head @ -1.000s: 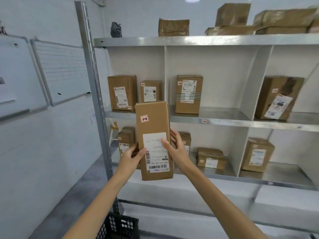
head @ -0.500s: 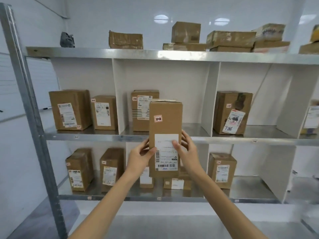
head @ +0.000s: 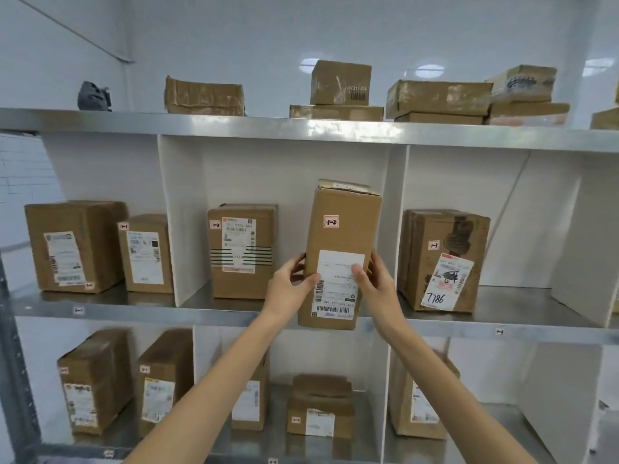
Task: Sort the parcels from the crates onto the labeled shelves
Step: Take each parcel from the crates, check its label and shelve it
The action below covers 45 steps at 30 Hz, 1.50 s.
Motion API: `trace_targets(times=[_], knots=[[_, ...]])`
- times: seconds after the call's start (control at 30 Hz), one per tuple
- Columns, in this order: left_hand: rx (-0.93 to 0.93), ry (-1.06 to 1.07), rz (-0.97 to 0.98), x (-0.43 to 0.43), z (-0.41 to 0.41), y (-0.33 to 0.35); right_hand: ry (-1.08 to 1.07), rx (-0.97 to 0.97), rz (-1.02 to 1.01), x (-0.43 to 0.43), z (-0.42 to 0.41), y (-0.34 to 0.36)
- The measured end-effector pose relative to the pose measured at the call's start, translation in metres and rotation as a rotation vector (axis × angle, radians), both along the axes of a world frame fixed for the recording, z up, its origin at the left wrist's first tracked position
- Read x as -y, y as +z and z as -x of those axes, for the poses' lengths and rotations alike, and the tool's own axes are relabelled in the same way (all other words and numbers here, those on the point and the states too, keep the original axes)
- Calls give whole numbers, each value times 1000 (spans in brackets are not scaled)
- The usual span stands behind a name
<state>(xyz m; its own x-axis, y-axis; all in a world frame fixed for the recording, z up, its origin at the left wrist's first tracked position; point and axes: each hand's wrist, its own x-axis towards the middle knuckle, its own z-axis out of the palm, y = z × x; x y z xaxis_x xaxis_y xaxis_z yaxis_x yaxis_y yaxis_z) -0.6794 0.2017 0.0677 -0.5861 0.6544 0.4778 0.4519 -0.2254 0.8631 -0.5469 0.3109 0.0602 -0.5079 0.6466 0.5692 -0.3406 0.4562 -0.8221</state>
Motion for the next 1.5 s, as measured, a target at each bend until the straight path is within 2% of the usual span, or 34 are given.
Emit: trace_targets(times=[0.23,0.6,0.93,1.27,1.4,1.5], knots=[[-62,-18,95,-49,35,-16,-2,34,-16,-46,34,-13],[-182,-36,94,-94,75,-24,-17,-18,33,-90,70,-26],[-137,-11,54,-130,88,-31,-69,-21,56,-118,88,-31],[-70,-8,104,-128,84,-40,-105,42,86,-114,88,-45],[-61,40,168,-113,72,-49,-191,154,144,-98,71,-54],[-29,73,182,-91,61,-49,-304,179,59,-77,52,-56]])
